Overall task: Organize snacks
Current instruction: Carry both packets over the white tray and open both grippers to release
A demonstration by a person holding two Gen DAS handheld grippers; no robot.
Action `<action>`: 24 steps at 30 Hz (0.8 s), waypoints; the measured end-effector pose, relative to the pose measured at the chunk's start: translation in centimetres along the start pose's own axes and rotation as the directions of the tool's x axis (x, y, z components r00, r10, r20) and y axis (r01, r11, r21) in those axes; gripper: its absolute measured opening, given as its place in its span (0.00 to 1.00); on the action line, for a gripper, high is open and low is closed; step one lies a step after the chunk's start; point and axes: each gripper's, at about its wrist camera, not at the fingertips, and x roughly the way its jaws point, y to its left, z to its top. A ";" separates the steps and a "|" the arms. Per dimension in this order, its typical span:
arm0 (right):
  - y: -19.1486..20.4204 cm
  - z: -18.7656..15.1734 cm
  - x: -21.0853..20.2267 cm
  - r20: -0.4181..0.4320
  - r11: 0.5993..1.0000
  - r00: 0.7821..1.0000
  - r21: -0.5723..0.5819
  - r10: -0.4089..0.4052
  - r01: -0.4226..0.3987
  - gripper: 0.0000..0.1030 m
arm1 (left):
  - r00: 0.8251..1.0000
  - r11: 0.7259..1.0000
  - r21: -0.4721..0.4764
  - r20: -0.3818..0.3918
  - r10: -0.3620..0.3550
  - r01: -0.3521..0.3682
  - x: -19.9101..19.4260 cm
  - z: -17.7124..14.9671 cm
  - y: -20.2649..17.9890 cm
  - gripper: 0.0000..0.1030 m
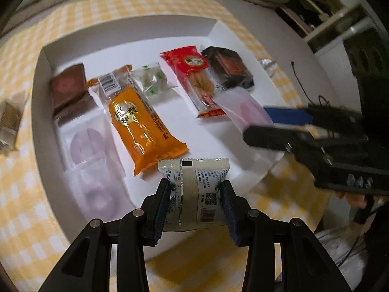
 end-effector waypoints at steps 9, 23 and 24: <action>0.4 -0.7 2.0 -0.077 0.998 0.996 -0.025 0.050 -0.052 0.47 | 0.994 0.992 -0.081 0.054 0.100 -0.095 2.1 1.5 3.9 0.41; 0.2 0.0 5.0 -0.084 0.994 0.991 -0.055 -0.103 0.099 0.47 | 0.995 0.995 0.016 0.019 0.097 -0.098 3.7 0.5 1.0 0.41; 0.0 0.1 4.9 -0.071 0.992 0.990 -0.053 -0.121 0.117 0.47 | 0.995 0.995 0.021 0.024 0.099 -0.100 3.7 0.6 0.8 0.41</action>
